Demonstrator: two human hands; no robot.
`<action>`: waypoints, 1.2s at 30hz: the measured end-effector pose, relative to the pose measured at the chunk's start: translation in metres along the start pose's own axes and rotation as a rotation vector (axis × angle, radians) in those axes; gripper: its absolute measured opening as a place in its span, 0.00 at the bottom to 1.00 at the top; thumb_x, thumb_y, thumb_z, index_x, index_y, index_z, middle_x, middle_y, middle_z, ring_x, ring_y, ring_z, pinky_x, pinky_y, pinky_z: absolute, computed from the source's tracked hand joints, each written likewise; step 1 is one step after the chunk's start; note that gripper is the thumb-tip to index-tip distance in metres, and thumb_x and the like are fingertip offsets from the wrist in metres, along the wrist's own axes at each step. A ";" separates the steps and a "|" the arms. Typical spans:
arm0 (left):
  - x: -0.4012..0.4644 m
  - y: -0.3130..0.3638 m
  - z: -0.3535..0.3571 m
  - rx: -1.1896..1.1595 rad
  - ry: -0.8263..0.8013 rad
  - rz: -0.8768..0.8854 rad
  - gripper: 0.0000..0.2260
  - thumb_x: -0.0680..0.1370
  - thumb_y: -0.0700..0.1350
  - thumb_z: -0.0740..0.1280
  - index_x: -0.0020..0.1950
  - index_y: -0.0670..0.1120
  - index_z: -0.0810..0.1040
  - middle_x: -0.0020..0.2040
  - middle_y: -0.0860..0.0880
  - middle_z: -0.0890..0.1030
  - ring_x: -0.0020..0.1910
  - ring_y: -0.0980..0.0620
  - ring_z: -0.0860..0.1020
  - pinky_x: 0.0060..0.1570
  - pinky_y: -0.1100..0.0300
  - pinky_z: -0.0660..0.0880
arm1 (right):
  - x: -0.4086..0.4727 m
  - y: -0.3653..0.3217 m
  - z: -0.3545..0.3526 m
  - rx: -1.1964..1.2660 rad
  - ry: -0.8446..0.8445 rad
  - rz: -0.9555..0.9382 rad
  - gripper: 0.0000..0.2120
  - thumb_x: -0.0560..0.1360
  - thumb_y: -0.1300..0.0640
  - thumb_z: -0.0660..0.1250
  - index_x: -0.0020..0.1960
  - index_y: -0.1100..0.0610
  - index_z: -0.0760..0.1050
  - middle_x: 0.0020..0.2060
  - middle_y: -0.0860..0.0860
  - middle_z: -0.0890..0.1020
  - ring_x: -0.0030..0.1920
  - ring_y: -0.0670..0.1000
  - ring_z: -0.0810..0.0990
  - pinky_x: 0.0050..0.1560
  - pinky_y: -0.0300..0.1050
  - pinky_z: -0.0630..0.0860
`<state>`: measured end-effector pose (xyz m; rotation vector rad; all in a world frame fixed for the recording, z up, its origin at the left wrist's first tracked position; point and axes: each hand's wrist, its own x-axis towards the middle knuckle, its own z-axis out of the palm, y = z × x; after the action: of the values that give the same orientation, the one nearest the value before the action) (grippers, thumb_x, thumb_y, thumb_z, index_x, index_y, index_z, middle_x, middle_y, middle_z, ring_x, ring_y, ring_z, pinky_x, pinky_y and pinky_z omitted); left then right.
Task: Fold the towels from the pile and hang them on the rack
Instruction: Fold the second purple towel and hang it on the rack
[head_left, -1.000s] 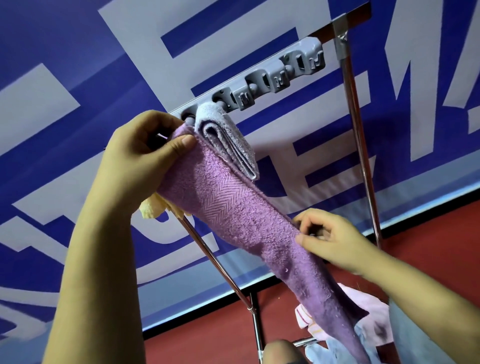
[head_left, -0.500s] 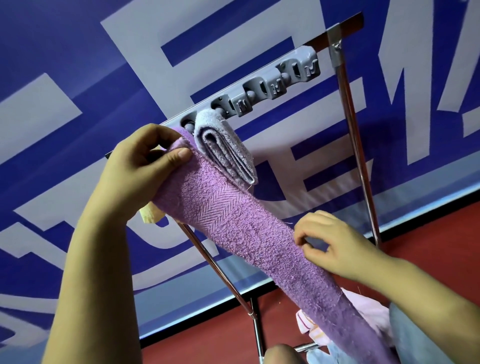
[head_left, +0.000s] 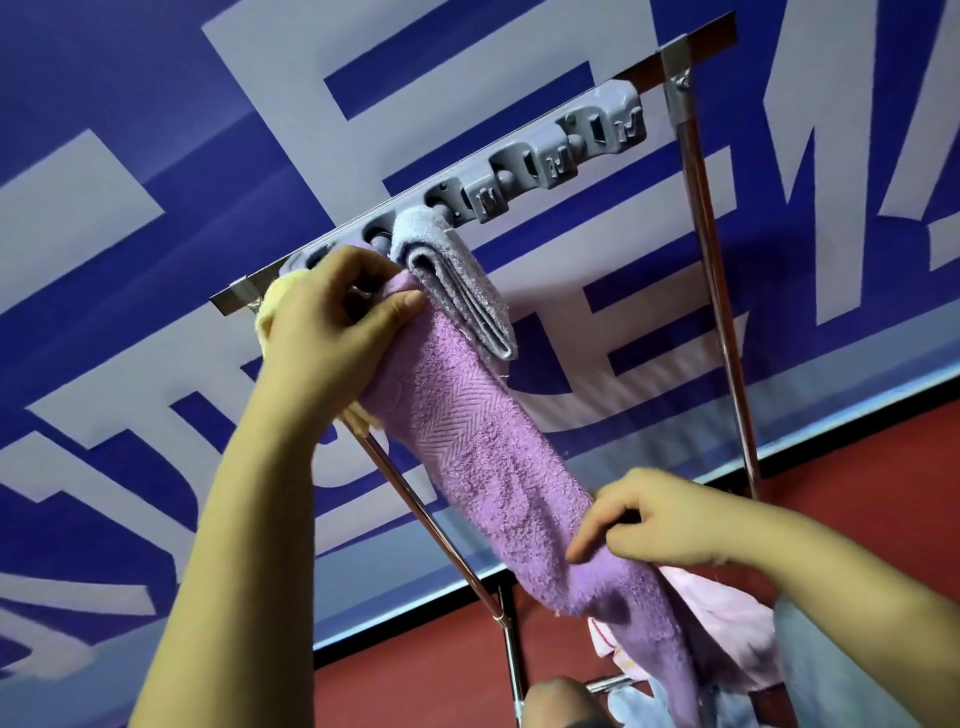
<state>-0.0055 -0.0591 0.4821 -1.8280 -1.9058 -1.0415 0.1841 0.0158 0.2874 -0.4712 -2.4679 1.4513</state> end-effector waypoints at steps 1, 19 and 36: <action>-0.001 -0.002 0.008 0.021 0.008 0.001 0.05 0.74 0.45 0.72 0.46 0.49 0.77 0.37 0.60 0.75 0.35 0.69 0.73 0.38 0.75 0.67 | -0.001 0.000 0.000 0.050 -0.018 0.001 0.20 0.60 0.54 0.57 0.42 0.38 0.83 0.40 0.48 0.85 0.35 0.58 0.75 0.36 0.50 0.70; -0.107 0.003 0.113 -0.812 -0.194 -0.653 0.18 0.79 0.57 0.60 0.42 0.42 0.74 0.30 0.49 0.74 0.29 0.53 0.72 0.34 0.58 0.73 | -0.017 -0.032 -0.032 1.073 0.357 -0.090 0.13 0.67 0.66 0.62 0.41 0.57 0.85 0.41 0.52 0.86 0.43 0.45 0.84 0.43 0.34 0.79; -0.113 0.018 0.111 -1.168 -0.193 -0.501 0.20 0.73 0.42 0.71 0.63 0.55 0.74 0.39 0.53 0.81 0.39 0.56 0.79 0.41 0.66 0.75 | -0.023 -0.054 -0.041 0.932 0.314 -0.087 0.16 0.68 0.63 0.61 0.52 0.53 0.81 0.48 0.52 0.85 0.49 0.46 0.83 0.45 0.35 0.79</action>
<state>0.0572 -0.0688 0.3364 -1.9708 -2.0819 -2.6448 0.2112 0.0149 0.3534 -0.3351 -1.3370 2.0595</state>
